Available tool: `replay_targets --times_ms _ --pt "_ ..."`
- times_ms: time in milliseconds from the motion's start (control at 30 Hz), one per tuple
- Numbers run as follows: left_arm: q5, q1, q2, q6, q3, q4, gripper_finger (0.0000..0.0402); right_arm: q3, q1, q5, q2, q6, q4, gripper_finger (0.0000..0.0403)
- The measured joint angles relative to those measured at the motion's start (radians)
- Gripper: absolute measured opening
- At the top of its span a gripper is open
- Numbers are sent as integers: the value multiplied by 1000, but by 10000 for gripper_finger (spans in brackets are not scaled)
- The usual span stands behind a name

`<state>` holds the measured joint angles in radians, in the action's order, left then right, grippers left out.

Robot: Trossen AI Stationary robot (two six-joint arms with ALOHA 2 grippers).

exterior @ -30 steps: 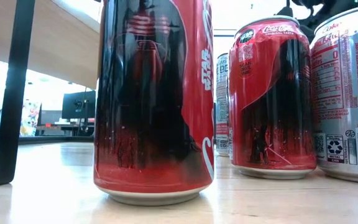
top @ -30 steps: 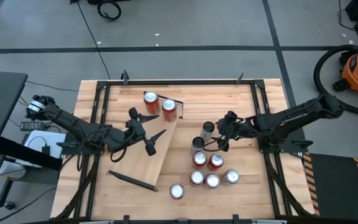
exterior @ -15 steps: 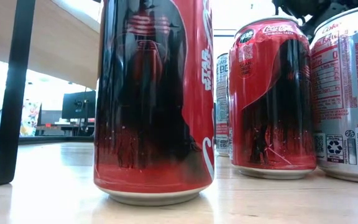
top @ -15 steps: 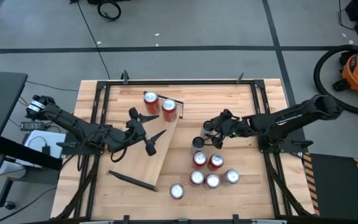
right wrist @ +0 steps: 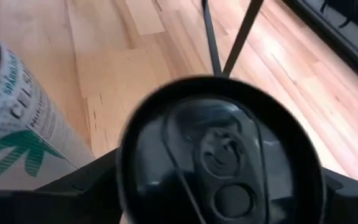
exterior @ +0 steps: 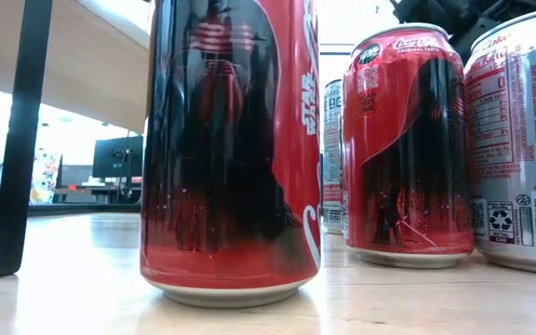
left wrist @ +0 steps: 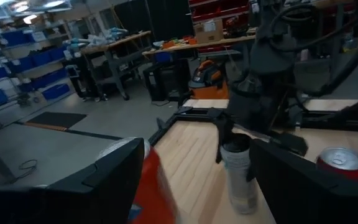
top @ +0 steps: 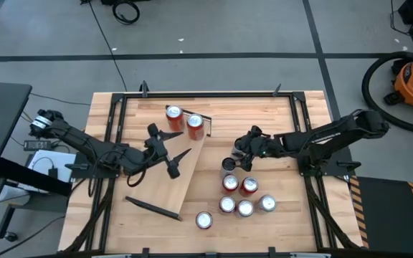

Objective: Place canned beverage on shelf
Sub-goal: Put the top white soda can on the shelf

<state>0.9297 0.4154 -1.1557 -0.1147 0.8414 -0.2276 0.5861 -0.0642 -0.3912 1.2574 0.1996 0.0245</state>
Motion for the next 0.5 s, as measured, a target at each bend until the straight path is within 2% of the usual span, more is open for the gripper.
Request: replay_targets --times_ms 233,500 --pt "48 100 49 -33 11 -2 302 22 31 8 -99 -80 1 262" --pt "38 133 50 -14 11 29 302 193 46 21 -155 -185 120 281"
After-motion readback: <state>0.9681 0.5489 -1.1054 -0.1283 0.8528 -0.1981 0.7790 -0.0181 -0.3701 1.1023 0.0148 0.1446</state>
